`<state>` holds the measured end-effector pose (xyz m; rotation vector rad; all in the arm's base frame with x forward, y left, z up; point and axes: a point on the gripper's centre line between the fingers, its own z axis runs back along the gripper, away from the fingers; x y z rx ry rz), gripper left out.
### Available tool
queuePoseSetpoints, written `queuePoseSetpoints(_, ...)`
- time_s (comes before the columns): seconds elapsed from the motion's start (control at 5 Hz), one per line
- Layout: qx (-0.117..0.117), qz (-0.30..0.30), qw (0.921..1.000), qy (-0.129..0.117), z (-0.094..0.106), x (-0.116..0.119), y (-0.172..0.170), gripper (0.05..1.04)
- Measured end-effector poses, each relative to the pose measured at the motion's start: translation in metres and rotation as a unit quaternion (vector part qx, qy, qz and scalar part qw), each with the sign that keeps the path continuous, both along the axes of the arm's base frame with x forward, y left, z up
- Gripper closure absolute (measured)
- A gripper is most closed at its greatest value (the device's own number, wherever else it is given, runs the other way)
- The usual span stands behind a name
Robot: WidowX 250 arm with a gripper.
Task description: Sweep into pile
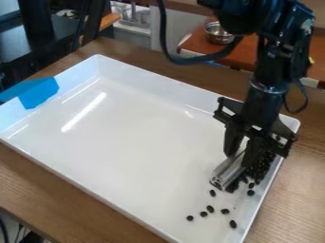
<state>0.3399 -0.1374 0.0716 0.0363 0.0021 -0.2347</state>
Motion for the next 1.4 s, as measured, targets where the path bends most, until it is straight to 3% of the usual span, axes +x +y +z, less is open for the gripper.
queuePoseSetpoints(0.4,0.012,0.016,0.9998,-0.001,0.003,-0.006,0.03,0.764)
queuePoseSetpoints(0.6,0.011,0.034,0.9991,-0.024,0.009,-0.003,0.051,0.764)
queuePoseSetpoints(0.8,0.036,0.045,0.9981,-0.023,0.009,-0.014,0.068,0.764)
queuePoseSetpoints(1.0,0.047,0.068,0.9966,-0.001,0.005,-0.032,0.073,0.764)
queuePoseSetpoints(1.2,0.025,0.084,0.9961,0.003,0.01,-0.04,0.06,0.764)
queuePoseSetpoints(1.4,0.02,0.089,0.9957,0.016,0.006,-0.05,0.049,0.764)
